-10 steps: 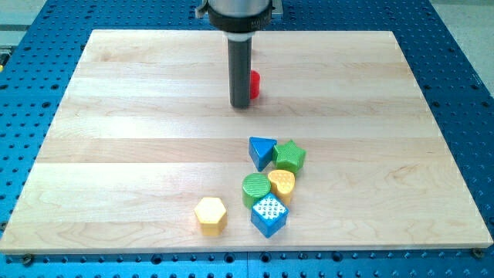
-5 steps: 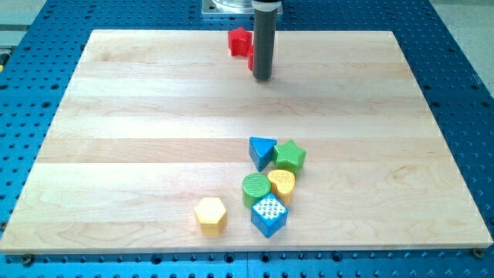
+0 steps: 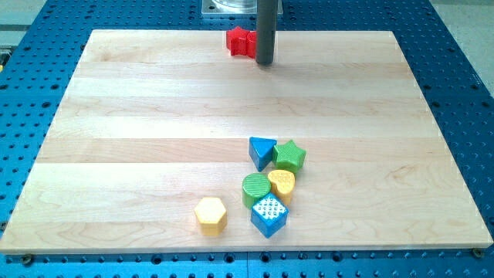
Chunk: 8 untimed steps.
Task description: Slide the red circle right to the red star
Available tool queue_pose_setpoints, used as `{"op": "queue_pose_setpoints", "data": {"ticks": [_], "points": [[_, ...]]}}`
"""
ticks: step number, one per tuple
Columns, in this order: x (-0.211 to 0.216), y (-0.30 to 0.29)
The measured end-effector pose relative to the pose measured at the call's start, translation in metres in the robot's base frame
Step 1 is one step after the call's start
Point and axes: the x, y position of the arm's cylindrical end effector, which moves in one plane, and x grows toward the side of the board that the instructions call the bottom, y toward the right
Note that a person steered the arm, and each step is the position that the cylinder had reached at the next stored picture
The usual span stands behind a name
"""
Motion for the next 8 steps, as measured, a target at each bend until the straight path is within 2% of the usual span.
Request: {"op": "queue_pose_setpoints", "data": {"ticks": [8], "points": [[0.0,0.062]]}}
